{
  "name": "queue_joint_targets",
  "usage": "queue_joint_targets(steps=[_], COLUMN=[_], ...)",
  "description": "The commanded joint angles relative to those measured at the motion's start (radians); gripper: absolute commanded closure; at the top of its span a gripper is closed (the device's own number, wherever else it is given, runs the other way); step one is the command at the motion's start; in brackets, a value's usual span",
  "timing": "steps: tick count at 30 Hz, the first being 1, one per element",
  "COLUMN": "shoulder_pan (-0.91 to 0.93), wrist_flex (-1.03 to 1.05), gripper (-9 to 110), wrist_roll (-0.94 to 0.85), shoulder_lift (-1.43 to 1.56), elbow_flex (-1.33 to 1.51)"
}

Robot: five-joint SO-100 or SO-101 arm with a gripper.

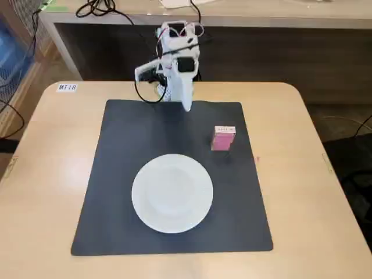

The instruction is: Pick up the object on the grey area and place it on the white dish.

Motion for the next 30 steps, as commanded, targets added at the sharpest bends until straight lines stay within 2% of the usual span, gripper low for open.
queue_joint_targets(steps=[1,8,19,22,27,30], shoulder_pan=[-0.118,-0.305,-0.345,-0.353,-0.376,-0.385], wrist_flex=[0.012,0.133,0.549,0.604,0.611,0.612], gripper=[102,102,102,102,77,71], wrist_roll=[0.026,0.089,0.233,0.259,0.267,0.299], shoulder_lift=[-0.135,-0.499,-0.988,-1.068,-1.072,-1.074], elbow_flex=[-0.189,-0.419,-0.792,-0.856,-0.842,-0.836])
